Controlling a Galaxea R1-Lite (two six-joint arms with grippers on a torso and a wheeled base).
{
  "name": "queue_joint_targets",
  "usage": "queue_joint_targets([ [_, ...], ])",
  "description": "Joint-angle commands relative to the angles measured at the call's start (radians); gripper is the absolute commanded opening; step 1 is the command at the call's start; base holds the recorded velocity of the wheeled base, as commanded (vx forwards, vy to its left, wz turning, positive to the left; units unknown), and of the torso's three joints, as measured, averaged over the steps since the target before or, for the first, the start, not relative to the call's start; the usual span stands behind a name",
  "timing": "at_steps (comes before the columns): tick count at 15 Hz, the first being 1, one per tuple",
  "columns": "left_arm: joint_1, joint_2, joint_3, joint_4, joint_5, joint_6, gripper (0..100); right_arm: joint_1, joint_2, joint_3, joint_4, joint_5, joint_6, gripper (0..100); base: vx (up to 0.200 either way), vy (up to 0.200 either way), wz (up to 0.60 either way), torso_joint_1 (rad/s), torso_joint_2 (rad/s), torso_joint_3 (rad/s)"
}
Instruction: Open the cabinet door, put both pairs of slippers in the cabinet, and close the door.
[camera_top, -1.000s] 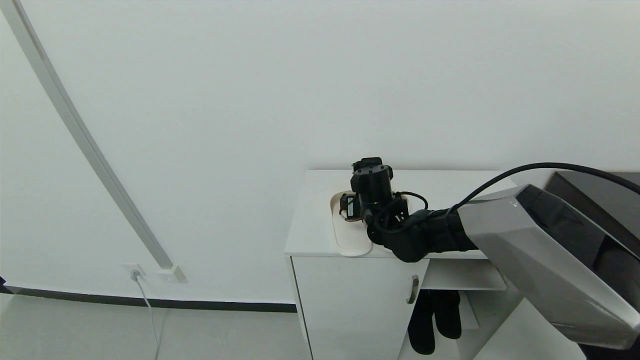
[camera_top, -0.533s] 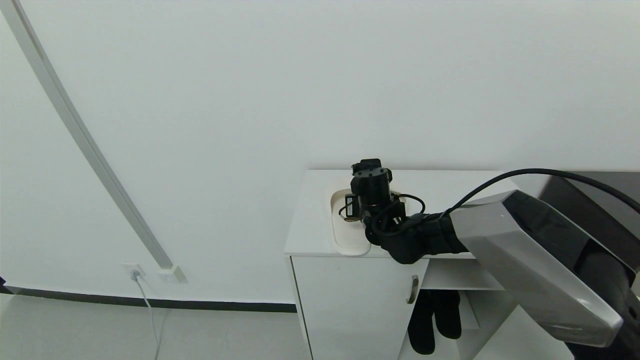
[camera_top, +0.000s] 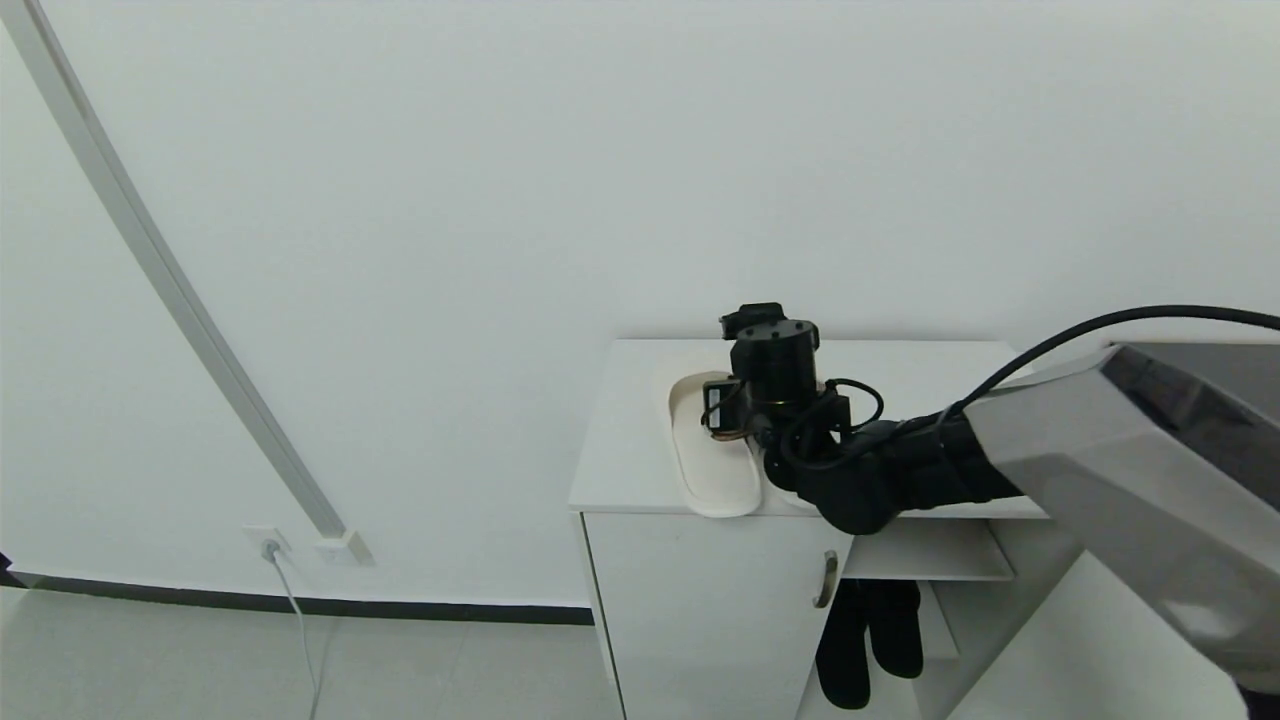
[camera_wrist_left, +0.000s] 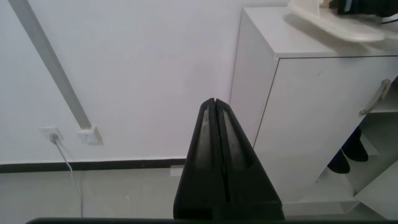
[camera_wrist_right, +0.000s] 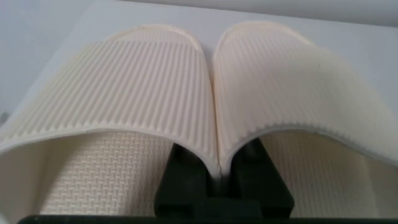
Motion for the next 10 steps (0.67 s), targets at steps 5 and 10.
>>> queue_joint_targets([
  [5,0.000,0.001,0.000,0.000,-0.001,0.003,0,0.016,-0.489,0.537,-0.123,0.203,-0.042,0,0.000,0.000,0.00,0.000,0.00,0.000],
  [10,0.000,0.001,0.000,0.000,-0.001,0.003,0,0.059,-0.615,0.684,-0.117,0.234,-0.041,0,0.000,0.000,0.00,0.000,0.00,0.000],
])
